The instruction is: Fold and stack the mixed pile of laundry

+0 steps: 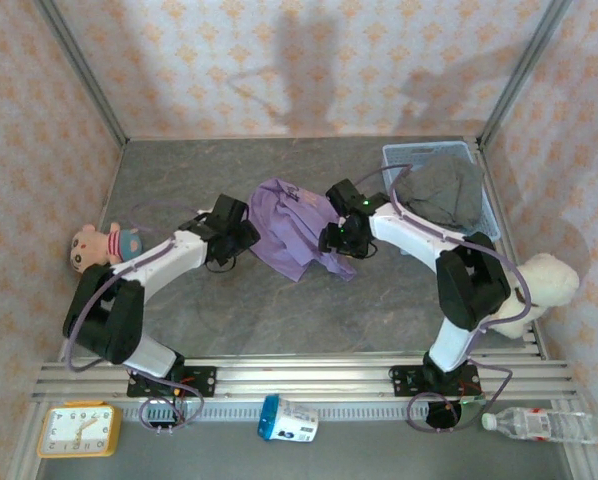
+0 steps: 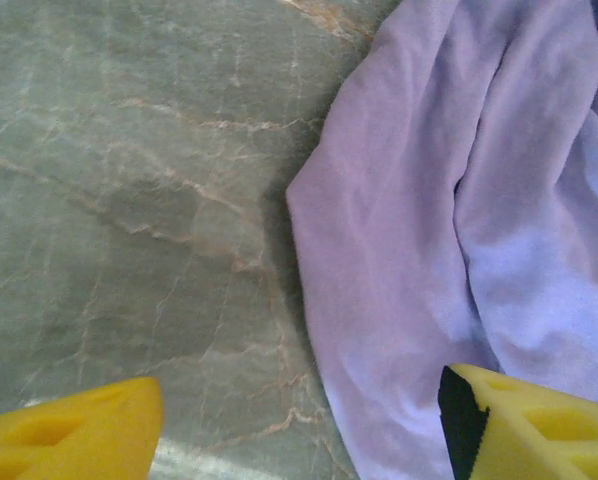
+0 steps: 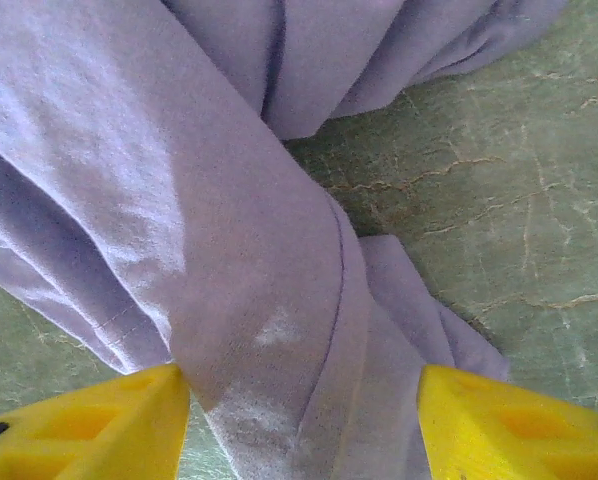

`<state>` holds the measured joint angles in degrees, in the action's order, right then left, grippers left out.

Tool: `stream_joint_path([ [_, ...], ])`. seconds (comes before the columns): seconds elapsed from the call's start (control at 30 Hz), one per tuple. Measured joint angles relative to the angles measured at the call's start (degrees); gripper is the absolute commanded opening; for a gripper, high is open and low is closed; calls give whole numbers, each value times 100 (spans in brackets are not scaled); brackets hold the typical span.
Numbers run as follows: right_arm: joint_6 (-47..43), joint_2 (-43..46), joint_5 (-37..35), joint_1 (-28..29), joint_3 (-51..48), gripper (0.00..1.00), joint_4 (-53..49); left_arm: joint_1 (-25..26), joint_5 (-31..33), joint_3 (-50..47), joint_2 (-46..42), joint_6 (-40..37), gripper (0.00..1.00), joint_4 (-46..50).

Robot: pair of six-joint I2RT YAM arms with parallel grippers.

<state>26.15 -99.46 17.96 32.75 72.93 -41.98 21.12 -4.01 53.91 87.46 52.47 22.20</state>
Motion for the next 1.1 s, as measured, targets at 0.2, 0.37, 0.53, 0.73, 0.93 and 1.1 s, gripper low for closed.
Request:
stream_joint_path([
  [0.2,173,0,-50,0,0,32,122,-11,7,728,820,-264,61,-98],
  [0.37,219,2,-149,0,2,17,157,-17,22,955,1425,-422,56,-92],
  [0.53,219,2,-251,0,37,7,151,-17,66,968,1775,-538,38,37],
  [0.73,162,2,-514,-17,369,0,20,-55,87,1126,1784,-686,0,201],
  [0.93,44,157,-619,-304,789,0,-105,-216,153,1523,1530,-866,0,560],
  [1.1,-142,385,-570,-691,1539,0,-323,-573,33,2380,675,-1119,0,1043],
])
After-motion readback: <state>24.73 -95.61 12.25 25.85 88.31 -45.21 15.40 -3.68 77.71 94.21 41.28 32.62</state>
